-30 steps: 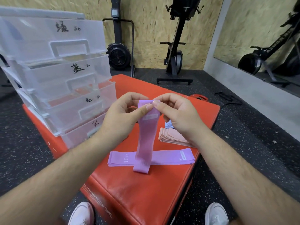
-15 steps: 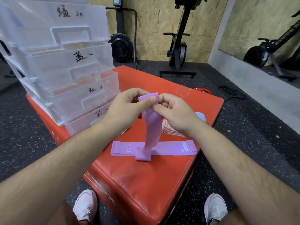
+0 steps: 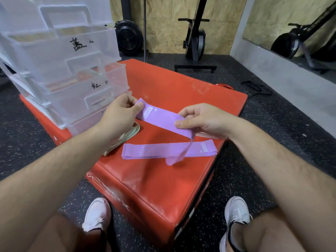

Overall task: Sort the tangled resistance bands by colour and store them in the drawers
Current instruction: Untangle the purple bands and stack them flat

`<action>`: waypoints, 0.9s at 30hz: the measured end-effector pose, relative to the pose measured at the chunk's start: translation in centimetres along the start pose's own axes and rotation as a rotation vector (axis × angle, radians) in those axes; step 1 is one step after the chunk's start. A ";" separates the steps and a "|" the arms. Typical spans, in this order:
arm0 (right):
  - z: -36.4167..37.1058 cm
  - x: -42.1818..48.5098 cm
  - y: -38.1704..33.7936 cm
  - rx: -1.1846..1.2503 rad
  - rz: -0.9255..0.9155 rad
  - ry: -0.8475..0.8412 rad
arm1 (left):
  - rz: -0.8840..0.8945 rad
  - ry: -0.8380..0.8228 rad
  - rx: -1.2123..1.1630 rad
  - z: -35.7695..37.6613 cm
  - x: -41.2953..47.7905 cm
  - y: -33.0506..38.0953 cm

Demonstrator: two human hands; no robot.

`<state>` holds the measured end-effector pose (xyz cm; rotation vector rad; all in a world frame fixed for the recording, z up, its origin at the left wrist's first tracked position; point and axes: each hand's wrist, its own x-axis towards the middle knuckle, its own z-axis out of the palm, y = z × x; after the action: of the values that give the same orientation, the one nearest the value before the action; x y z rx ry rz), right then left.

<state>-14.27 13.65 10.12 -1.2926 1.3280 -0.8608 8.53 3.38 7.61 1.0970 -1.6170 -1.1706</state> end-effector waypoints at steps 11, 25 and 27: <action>-6.8 -2.9 3.6 -0.205 0.221 0.110 | -0.077 0.082 0.303 -2.9 -1.4 -5.3; -6.6 -1.4 8.5 -0.411 0.252 0.374 | 0.252 -0.107 0.798 -2.5 -2.3 -7.0; -6.1 -1.2 9.0 -0.519 0.237 0.387 | 0.322 -0.160 0.881 -2.3 -2.4 -7.4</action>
<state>-22.32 15.21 2.92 -1.3553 2.0668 -0.6375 12.60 3.79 0.61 1.1977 -2.4227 -0.3063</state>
